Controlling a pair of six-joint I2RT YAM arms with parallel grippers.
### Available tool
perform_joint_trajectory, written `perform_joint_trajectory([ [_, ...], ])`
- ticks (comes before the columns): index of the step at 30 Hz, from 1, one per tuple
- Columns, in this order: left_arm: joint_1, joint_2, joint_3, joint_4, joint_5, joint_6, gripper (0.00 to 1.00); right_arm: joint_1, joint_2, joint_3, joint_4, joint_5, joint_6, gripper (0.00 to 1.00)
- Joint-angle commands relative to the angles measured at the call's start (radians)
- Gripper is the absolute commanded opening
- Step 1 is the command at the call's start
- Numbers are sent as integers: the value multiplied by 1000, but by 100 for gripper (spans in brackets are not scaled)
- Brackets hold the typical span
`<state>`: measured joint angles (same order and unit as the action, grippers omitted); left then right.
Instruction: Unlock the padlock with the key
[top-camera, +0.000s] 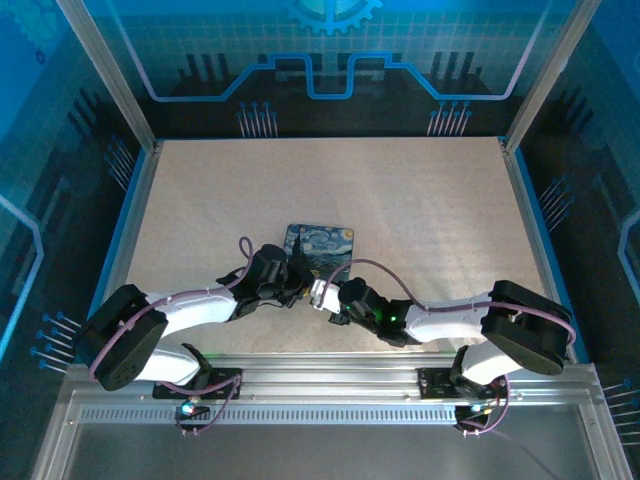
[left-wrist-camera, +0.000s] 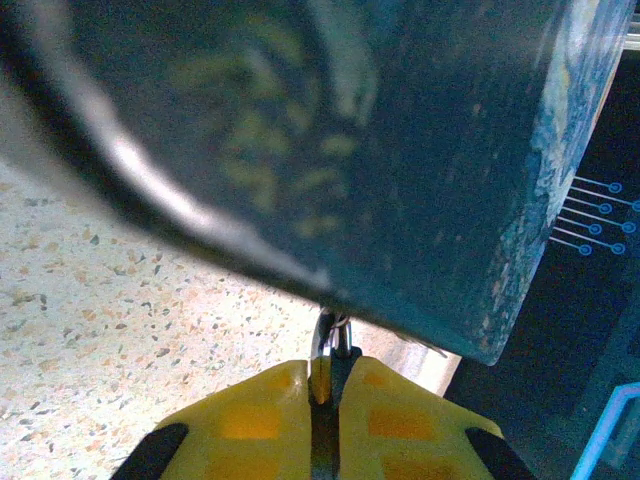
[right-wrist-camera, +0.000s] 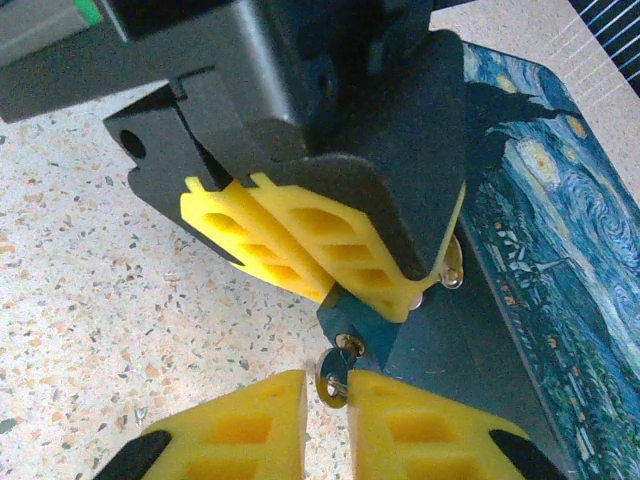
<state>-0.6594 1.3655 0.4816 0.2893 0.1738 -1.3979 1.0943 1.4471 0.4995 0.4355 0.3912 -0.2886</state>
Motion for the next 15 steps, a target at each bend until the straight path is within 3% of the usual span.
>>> perform_joint_trajectory([
  [1,-6,-28,11,28,26,-17,0,15,14,22,36,27,17,14],
  [7,-6,-28,11,28,30,-19,0,14,17,17,50,58,54,0],
  [15,-6,-29,9,29,32,-21,0,13,24,21,58,72,139,0],
])
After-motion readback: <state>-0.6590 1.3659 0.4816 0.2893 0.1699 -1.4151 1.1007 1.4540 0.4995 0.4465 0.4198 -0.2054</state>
